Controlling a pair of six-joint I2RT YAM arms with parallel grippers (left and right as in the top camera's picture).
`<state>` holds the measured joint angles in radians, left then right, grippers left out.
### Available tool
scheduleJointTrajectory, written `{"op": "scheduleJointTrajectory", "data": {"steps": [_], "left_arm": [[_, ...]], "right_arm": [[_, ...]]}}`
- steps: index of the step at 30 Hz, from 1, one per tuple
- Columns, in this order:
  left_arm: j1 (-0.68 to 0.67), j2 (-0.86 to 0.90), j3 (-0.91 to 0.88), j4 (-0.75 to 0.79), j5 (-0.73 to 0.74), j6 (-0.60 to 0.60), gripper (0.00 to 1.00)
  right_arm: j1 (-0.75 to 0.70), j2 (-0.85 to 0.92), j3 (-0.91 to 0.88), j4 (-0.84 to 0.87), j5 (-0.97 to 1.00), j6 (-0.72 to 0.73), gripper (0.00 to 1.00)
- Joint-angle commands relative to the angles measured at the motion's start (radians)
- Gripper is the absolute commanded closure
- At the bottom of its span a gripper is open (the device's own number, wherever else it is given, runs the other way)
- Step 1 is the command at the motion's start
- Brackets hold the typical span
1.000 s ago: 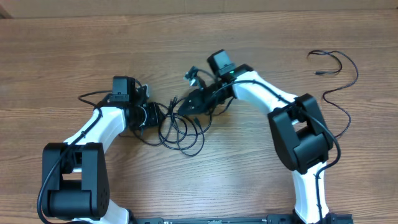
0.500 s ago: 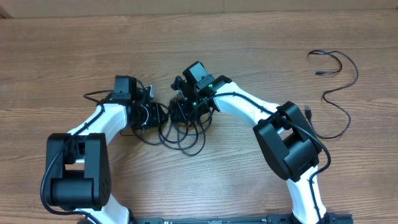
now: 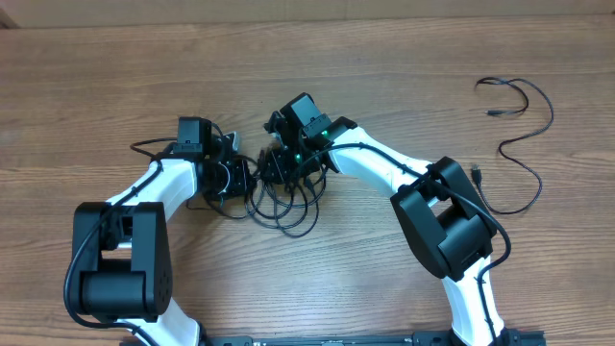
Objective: Untangle cables
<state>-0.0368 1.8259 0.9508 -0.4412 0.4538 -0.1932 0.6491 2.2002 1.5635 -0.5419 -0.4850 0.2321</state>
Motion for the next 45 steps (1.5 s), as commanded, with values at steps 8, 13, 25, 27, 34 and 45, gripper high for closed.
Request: {"op": "scheduleJointTrajectory", "data": {"steps": [8,13,25,27,34,45], "left_arm": [[-0.003,0.065,-0.034,-0.007,-0.106,0.021,0.96],[-0.003,0.065,-0.034,-0.008,-0.106,0.021,0.96],[-0.003,0.065,-0.034,-0.007,-0.105,0.01,0.96],[-0.003,0.065,-0.034,-0.007,-0.105,0.01,0.96],[-0.003,0.065,-0.034,-0.007,-0.106,0.01,0.96],[-0.003,0.065,-0.034,-0.011,-0.163,-0.047,0.96]], "right_arm": [[0.012,-0.031,0.006,0.048,0.014,0.06,0.67],[0.02,-0.031,0.006,0.066,0.014,0.06,0.67],[0.033,-0.031,0.006,0.065,0.092,0.055,0.79],[0.034,-0.031,0.006,0.065,0.092,0.055,0.79],[0.041,-0.031,0.006,0.067,0.092,0.052,0.82],[0.022,-0.031,0.006,0.062,-0.048,-0.005,0.96]]}}
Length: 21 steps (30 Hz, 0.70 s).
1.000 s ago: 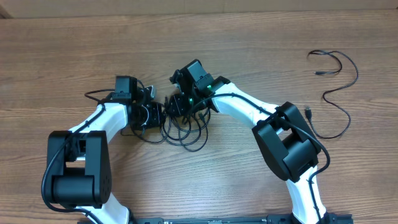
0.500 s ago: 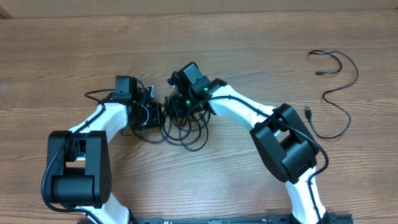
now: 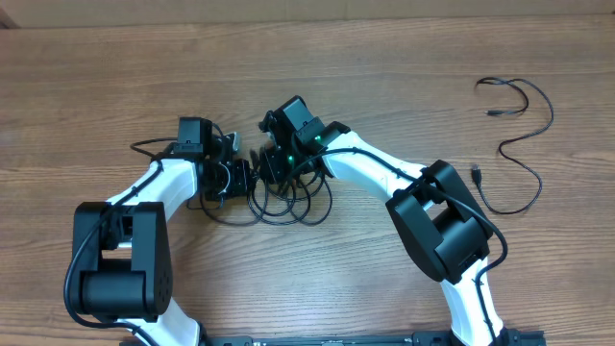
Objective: Untangle cables
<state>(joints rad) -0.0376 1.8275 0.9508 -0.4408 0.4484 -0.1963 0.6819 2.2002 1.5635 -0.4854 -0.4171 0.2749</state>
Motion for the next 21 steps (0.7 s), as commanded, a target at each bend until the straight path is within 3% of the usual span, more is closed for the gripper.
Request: {"op": "scheduleJointTrajectory", "data": {"steps": [1,6,13,21], "left_arm": [[-0.002,0.063,-0.034,-0.013,-0.167,-0.053,0.96],[-0.002,0.063,-0.034,-0.016,-0.181,-0.056,0.96],[-0.002,0.063,-0.034,-0.035,-0.317,-0.168,0.96],[-0.002,0.063,-0.034,-0.043,-0.351,-0.179,0.96]], "right_arm": [[-0.019,-0.031,0.006,0.005,-0.164,-0.048,0.96],[-0.093,-0.031,0.006,0.003,-0.399,-0.077,0.96],[-0.2,-0.031,0.006,-0.076,-0.735,-0.238,0.96],[-0.237,-0.031,0.006,-0.15,-1.015,-0.427,0.96]]}}
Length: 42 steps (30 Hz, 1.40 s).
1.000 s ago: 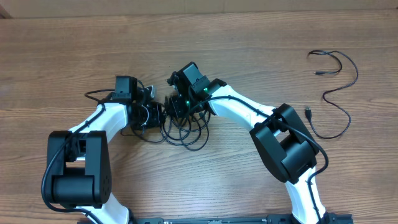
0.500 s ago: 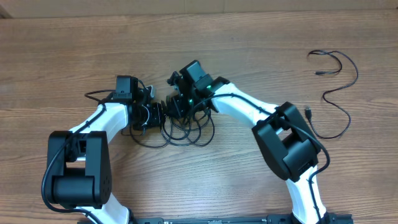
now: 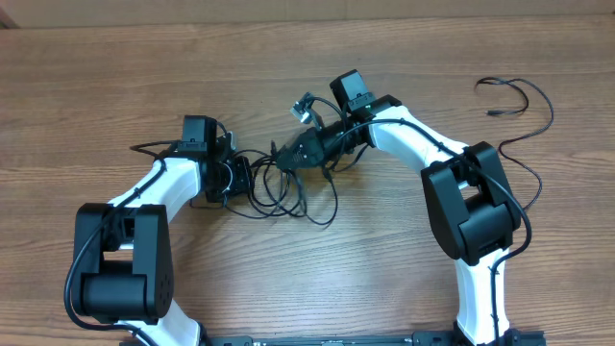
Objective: Untangle cables
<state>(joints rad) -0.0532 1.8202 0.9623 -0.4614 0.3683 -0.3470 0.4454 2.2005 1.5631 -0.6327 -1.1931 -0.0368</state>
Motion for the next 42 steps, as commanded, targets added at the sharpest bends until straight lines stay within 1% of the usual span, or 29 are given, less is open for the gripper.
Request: {"op": "scheduleJointTrajectory", "data": {"steps": [1,6,11,18,23,28,37,42], "left_arm": [[0.014,0.071,-0.045,-0.025,-0.275,-0.028,0.96],[0.014,0.071,-0.045,-0.039,-0.313,-0.029,0.96],[0.02,0.071,-0.045,-0.081,-0.433,-0.123,0.96],[0.098,0.071,-0.045,-0.127,-0.481,-0.238,0.96],[0.183,0.071,-0.045,-0.144,-0.48,-0.245,0.96],[0.248,0.071,-0.049,-0.167,-0.48,-0.243,0.96],[0.256,0.071,-0.066,-0.156,-0.472,-0.236,0.96],[0.255,0.071,-0.066,-0.151,-0.462,-0.227,0.96]], "right_arm": [[-0.003,-0.031,0.007,-0.002,-0.261,-0.115,0.96],[-0.007,-0.031,0.007,-0.002,-0.294,-0.129,0.96],[-0.025,-0.031,0.007,-0.014,-0.298,-0.129,0.96],[-0.069,-0.031,0.007,-0.097,-0.301,-0.129,0.96],[-0.095,-0.031,0.007,-0.121,-0.298,-0.13,0.96],[-0.097,-0.031,0.007,-0.13,-0.231,-0.129,0.96],[-0.097,-0.031,0.007,-0.134,-0.172,-0.129,0.96],[-0.096,-0.031,0.007,-0.138,-0.053,-0.121,0.96]]}}
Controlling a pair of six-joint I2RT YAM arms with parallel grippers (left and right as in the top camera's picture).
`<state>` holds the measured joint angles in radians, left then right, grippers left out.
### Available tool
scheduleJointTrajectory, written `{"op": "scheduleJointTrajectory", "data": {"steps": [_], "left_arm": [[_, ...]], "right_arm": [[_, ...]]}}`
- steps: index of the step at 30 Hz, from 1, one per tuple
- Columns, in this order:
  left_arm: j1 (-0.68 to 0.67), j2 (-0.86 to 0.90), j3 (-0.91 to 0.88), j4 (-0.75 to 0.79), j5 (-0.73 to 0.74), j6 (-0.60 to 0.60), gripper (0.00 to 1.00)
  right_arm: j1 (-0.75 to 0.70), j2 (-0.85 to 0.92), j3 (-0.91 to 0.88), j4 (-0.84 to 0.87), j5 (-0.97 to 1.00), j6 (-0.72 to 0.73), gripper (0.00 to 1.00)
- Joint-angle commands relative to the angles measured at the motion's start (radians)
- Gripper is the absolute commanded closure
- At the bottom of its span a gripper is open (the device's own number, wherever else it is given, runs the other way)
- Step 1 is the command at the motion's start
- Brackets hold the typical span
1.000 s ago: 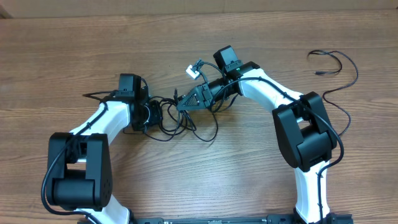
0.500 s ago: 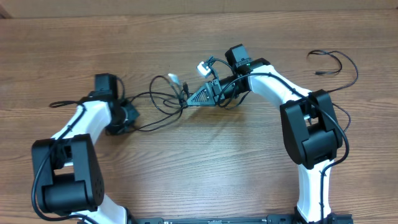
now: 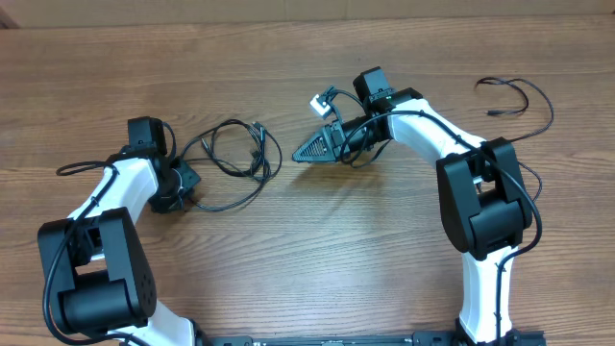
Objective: Untangle cables
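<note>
A black cable (image 3: 233,146) lies in loose loops left of the table's middle. One end runs down to my left gripper (image 3: 181,183), which is shut on it. Farther right, my right gripper (image 3: 298,154) points left with its fingers closed to a tip. A second cable with a white plug (image 3: 319,102) is bunched around that gripper and rises above it. The two cables lie apart, with bare wood between them.
A third thin black cable (image 3: 524,130) snakes along the table's right side, beside the right arm's base. The left arm's own lead (image 3: 82,168) trails off to the left of its wrist.
The left gripper has moved left, taking the black cable with it. The right gripper has moved slightly right and up with the white-plug cable. The cables, still joined before, are now separate.
Both grippers first stood close together in one knot of cables at the table's middle. The right gripper was then farther right with the white plug lifted and the knot stretched. Now each gripper holds its own cable, well apart.
</note>
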<state>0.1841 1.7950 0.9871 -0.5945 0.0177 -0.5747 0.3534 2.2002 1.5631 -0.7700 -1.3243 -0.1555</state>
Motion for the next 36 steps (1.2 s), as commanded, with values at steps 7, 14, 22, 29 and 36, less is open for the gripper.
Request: {"op": "scheduleJointTrajectory", "data": {"steps": [7,14,22,29,36], "left_arm": [[0.019,0.088,-0.001,-0.085,0.063,0.187,0.95],[0.013,0.066,0.248,-0.316,0.232,0.274,0.83],[-0.042,0.068,0.338,-0.419,0.288,0.397,0.56],[-0.117,0.068,0.338,-0.385,0.251,0.449,0.52],[-0.219,0.068,0.336,-0.368,0.185,0.473,0.56]], "right_arm": [[0.02,-0.031,0.007,0.01,0.196,0.04,0.8],[0.048,-0.031,0.007,0.025,0.371,0.14,0.66],[0.092,-0.031,0.007,0.052,0.579,0.331,0.62],[0.116,-0.031,0.007,0.057,0.787,0.422,0.6],[0.128,-0.031,0.007,0.045,0.871,0.422,0.55]]}}
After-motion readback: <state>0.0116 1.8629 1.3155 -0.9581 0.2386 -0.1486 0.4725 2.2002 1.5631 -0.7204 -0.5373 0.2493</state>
